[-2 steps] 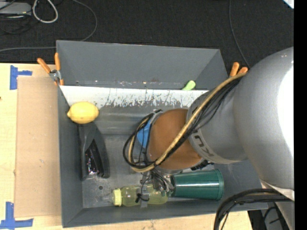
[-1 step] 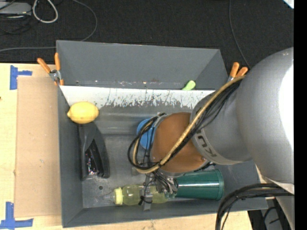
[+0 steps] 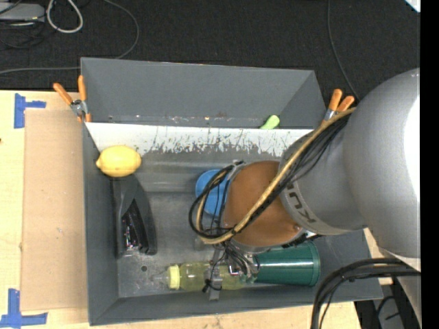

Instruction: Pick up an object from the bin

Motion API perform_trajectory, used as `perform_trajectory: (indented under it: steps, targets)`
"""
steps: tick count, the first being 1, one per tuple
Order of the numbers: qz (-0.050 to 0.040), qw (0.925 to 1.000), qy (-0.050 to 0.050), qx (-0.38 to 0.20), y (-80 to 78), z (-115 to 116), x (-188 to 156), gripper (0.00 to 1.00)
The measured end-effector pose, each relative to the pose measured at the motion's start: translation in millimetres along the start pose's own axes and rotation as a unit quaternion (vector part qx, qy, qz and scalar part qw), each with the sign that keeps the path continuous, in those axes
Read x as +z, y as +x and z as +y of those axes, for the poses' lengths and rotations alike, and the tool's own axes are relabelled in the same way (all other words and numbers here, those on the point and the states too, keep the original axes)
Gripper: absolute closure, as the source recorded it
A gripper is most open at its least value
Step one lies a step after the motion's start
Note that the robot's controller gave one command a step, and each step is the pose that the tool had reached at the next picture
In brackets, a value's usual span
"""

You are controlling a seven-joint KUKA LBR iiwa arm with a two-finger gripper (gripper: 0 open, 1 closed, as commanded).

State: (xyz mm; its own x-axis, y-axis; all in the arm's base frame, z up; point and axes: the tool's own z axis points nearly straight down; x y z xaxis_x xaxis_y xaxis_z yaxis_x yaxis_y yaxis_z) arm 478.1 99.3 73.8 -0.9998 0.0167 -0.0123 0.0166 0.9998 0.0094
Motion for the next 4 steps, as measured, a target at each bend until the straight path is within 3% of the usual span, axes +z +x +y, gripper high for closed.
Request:
perform_trajectory:
  steps: [1, 2, 3, 4]
  targets:
    - [-0.0015, 1.0, -0.001, -0.001, 0.9, 0, 0, 0.0]
    - [-0.0005, 0.9853, 0.0, -0.171, -37.1, 23, 0, 0.0]
    - [0.0007, 0.9999, 0.0, -0.013, -0.2, 3, 4, 0.0]
    - [-0.0033, 0.9907, -0.001, -0.136, -6.4, -8, 4, 0.0]
